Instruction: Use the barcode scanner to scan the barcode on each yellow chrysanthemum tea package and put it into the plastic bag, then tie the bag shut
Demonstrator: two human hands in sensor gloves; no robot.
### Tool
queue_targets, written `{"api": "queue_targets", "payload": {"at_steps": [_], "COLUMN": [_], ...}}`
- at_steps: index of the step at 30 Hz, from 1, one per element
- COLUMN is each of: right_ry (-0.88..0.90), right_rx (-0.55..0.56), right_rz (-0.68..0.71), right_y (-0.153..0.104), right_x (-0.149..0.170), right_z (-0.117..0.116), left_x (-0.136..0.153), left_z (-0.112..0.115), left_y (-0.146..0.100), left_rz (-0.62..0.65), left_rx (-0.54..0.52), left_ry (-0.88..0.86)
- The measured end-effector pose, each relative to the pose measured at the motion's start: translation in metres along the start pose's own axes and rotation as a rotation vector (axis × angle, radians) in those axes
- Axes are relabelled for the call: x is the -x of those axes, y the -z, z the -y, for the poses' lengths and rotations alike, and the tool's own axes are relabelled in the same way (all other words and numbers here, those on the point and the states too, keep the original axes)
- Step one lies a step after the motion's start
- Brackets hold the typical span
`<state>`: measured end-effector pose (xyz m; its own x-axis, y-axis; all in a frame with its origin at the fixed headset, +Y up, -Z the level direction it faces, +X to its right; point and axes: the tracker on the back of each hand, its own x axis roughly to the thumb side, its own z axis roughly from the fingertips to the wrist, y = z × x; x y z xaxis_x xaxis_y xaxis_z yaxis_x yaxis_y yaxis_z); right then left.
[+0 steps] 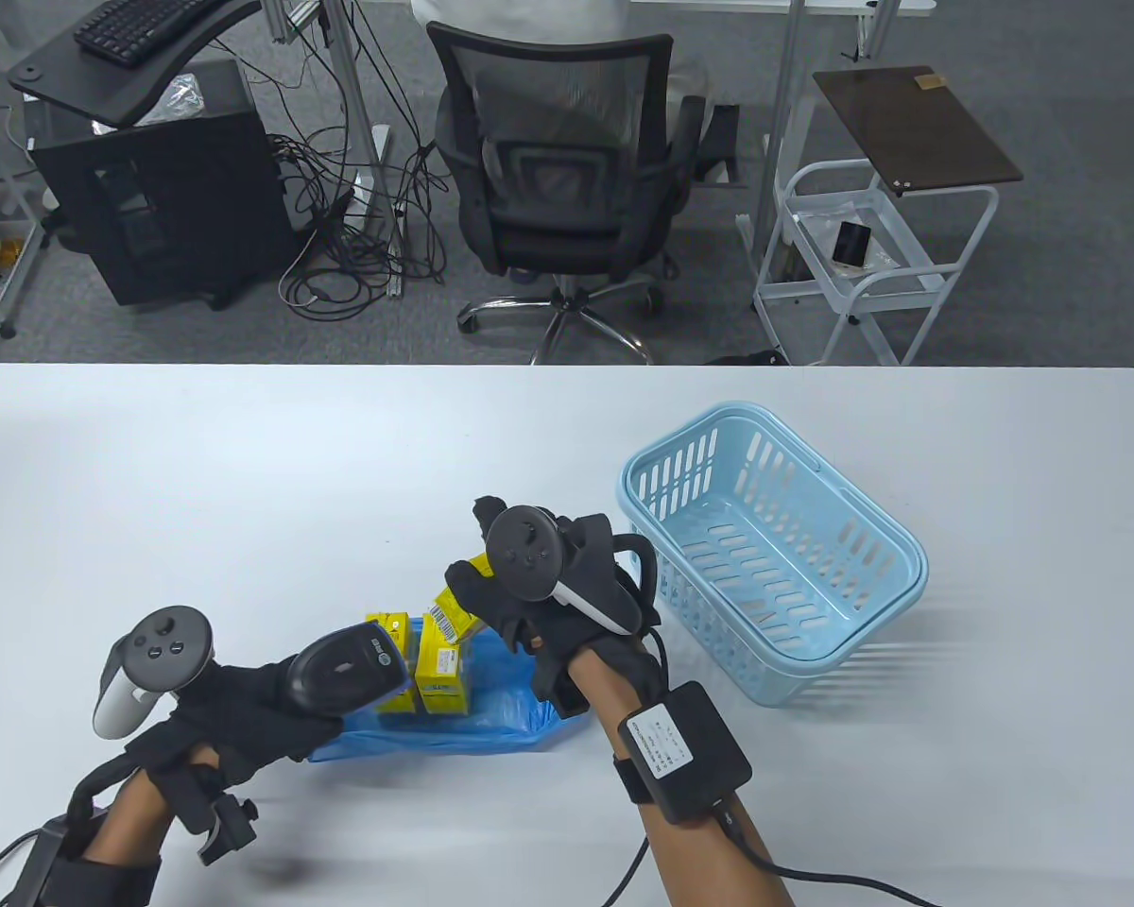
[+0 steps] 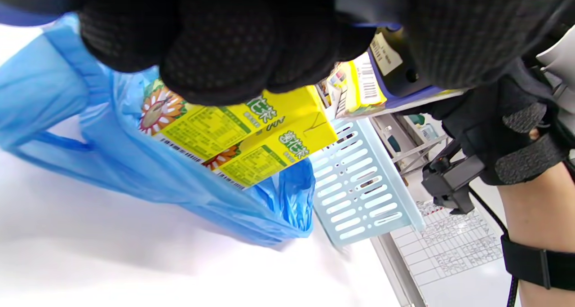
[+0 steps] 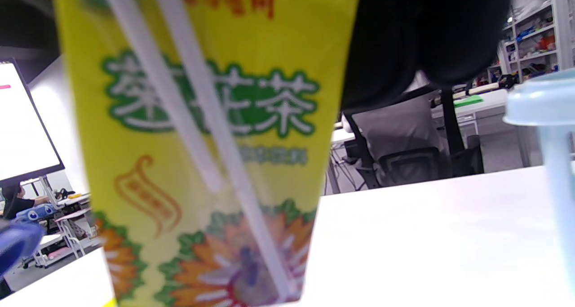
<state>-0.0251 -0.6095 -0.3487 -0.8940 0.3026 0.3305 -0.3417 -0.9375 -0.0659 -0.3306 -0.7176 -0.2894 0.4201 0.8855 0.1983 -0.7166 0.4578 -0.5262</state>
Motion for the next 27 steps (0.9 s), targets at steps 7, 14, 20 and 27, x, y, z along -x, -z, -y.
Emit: {"api": "queue_targets", "payload": {"at_steps": [7, 14, 20, 27], "right_ry": [-0.141, -0.177, -0.146, -0.126], "right_rx": [-0.138, -0.320, -0.344, -0.319], "right_rz": [0.102, 0.208, 0.228, 0.234], "right_y": [-0.010, -0.029, -0.027, -0.019], "right_x": [-0.001, -0.005, -0.008, -0.010], "right_z": [0.003, -0.029, -0.063, -0.071], "left_x": [0.003, 0.013, 0.016, 0.016], "left_z": [-0.010, -0.020, -0.023, -0.022], "left_y": [-0.004, -0.006, -0.008, -0.007], "left_rz": [0.015, -0.027, -0.036, -0.038], "left_rx": [-0.070, -0.112, -0.122, -0.111], "left_ry": [-0.036, -0.053, -0.064, -0.060]}}
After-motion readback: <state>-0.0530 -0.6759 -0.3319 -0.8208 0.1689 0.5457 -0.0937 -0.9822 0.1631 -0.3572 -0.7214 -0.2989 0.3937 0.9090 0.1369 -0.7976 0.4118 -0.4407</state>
